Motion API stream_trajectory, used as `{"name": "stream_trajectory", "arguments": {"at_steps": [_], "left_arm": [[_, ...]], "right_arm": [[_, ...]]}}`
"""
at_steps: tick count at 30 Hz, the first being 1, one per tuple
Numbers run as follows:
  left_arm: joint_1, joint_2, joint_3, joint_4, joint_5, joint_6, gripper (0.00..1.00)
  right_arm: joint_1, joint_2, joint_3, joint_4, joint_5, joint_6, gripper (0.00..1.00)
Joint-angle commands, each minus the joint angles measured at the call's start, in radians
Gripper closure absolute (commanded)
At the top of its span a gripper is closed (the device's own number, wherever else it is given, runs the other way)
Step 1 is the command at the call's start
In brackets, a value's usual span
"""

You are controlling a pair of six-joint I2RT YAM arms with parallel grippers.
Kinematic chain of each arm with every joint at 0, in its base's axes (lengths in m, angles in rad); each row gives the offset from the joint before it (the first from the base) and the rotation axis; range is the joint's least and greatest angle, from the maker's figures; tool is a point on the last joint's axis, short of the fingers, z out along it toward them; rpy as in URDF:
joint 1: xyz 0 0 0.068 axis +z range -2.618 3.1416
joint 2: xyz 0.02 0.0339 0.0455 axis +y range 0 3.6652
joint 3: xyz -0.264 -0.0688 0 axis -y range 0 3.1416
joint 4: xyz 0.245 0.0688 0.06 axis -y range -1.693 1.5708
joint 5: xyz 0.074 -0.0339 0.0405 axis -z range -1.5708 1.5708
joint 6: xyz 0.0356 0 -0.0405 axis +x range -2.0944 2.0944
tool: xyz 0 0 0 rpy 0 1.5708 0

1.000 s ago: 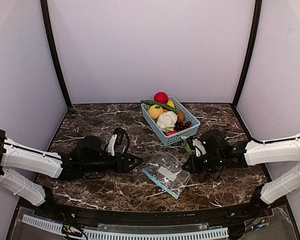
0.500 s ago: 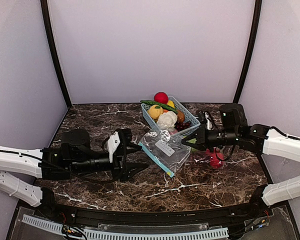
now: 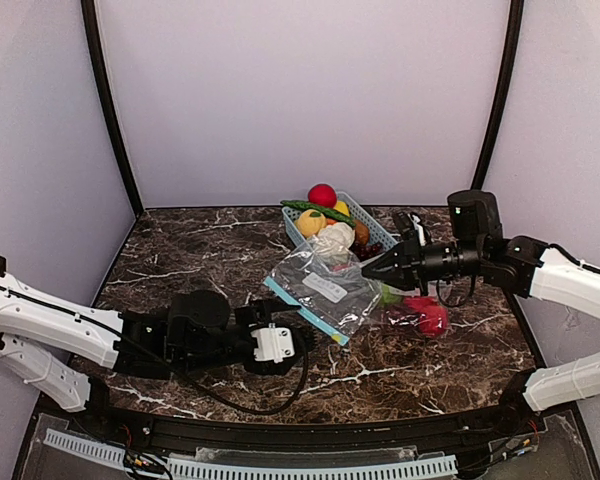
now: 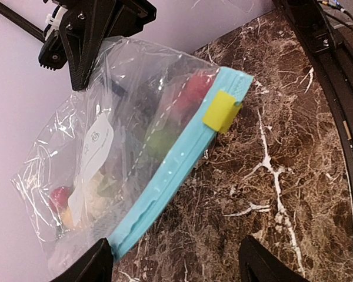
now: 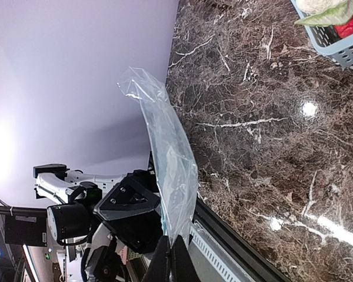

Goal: Place the food in the zip-top bag and seal the zipper
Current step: Pass from the right arm to the left

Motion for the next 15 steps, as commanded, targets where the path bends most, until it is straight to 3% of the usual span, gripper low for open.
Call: {"name": "stream_trajectory", "arguments": {"at_steps": [1,5,7,11,13,15], "left_arm": [[-0.017,0.061,0.044,0.099,-0.133,0.134,0.26],[-0.022,0.111,0.073,0.174,-0.199,0.167,0.27],[-0.022,0.127,0.091,0.175,-0.186,0.167,0.35],[-0.022,0.167,0.140,0.150,-0.181,0.152,0.61],[-0.022,0.181,0.159,0.133,-0.193,0.144,0.84],[-0.022,0.183,0.176,0.104,-0.192,0.122,0.96]], "right_arm": [[-0.008,-0.016,0.026,-0.004,-0.049,0.034,1.00],[-0.009,-0.012,0.025,-0.005,-0.061,0.033,1.00],[-0.010,-0.010,0.021,-0.005,-0.064,0.034,1.00],[-0.011,-0.004,0.022,-0.003,-0.074,0.039,1.00],[-0.013,-0.002,0.021,-0.001,-0.083,0.038,1.00],[-0.015,0.000,0.015,-0.002,-0.087,0.035,1.00]]}}
